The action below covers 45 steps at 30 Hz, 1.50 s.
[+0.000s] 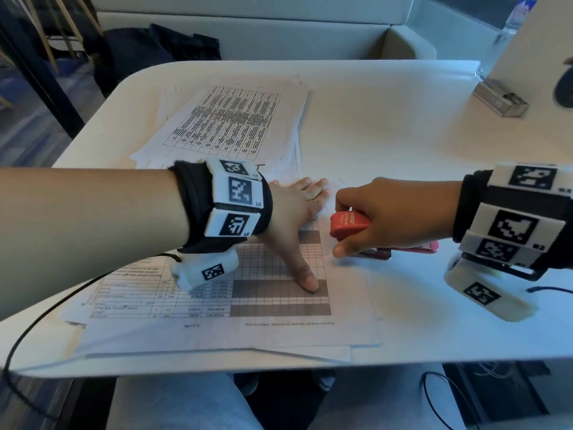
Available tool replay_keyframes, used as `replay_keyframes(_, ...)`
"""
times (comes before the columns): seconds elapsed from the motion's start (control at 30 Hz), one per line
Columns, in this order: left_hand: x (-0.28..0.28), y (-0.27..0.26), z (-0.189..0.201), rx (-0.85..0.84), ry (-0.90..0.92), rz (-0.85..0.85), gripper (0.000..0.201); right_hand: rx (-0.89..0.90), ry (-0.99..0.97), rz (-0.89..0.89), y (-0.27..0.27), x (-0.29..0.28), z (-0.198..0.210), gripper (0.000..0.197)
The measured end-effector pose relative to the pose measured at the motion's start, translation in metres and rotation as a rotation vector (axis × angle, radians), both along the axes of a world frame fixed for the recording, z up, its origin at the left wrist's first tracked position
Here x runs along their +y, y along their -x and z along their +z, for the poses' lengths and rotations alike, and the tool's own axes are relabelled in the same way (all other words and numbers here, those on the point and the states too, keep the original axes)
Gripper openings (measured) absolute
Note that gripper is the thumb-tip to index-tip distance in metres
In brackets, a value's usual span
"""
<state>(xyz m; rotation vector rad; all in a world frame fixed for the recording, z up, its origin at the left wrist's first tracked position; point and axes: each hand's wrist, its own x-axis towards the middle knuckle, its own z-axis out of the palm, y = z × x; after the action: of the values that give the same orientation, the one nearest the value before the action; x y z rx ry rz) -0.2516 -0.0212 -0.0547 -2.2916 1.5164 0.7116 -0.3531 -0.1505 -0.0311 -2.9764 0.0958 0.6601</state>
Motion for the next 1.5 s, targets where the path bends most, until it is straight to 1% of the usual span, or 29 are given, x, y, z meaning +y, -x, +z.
replay_keyframes(0.17,0.002,-0.001,-0.001,-0.011,0.014,0.008,0.143,-0.12,-0.004,-0.003,0.003,-0.006,0.002,0.04)
replay_keyframes(0.27,0.003,0.005,0.001,-0.047,0.015,0.004,0.14,-0.131,0.037,0.014,0.004,-0.007,-0.001,0.039)
replay_keyframes(0.33,0.005,0.01,0.003,-0.087,0.025,-0.021,0.133,-0.118,0.087,0.04,0.005,-0.007,-0.002,0.039)
replay_keyframes(0.37,0.006,0.013,0.004,-0.109,0.046,-0.039,0.125,-0.111,0.102,0.046,0.006,-0.007,-0.002,0.042)
replay_keyframes(0.43,0.011,0.02,0.006,-0.153,0.132,-0.08,0.099,-0.098,0.109,0.047,0.008,-0.005,-0.002,0.052)
replay_keyframes(0.5,0.014,0.028,0.008,-0.159,0.213,-0.096,0.074,-0.089,0.128,0.072,0.011,-0.003,-0.002,0.061)
replay_keyframes(0.6,0.015,0.038,0.008,-0.131,0.298,-0.078,0.039,-0.079,0.176,0.106,0.013,-0.002,-0.002,0.063)
replay_keyframes(0.7,0.014,0.04,0.005,-0.089,0.37,-0.008,0.017,-0.082,0.204,0.118,0.014,-0.001,-0.002,0.064)
replay_keyframes(0.8,0.013,0.041,0.005,-0.076,0.372,0.036,0.016,-0.083,0.226,0.126,0.014,0.0,-0.002,0.065)
replay_keyframes(0.97,0.012,0.042,0.009,-0.063,0.387,0.059,0.014,-0.09,0.243,0.135,0.015,0.002,-0.002,0.064)
replay_keyframes(1.13,0.011,0.042,0.011,-0.06,0.366,0.041,0.013,-0.084,0.279,0.152,0.015,0.004,-0.002,0.066)
replay_keyframes(1.33,0.014,0.044,0.008,-0.083,0.383,0.003,0.016,-0.078,0.299,0.168,0.011,0.005,-0.001,0.068)
replay_keyframes(1.43,0.014,0.043,0.008,-0.078,0.387,0.02,0.015,-0.076,0.303,0.166,0.009,0.005,-0.001,0.067)
replay_keyframes(1.5,0.014,0.042,0.009,-0.046,0.396,0.053,0.015,-0.08,0.302,0.164,0.009,0.004,-0.001,0.067)
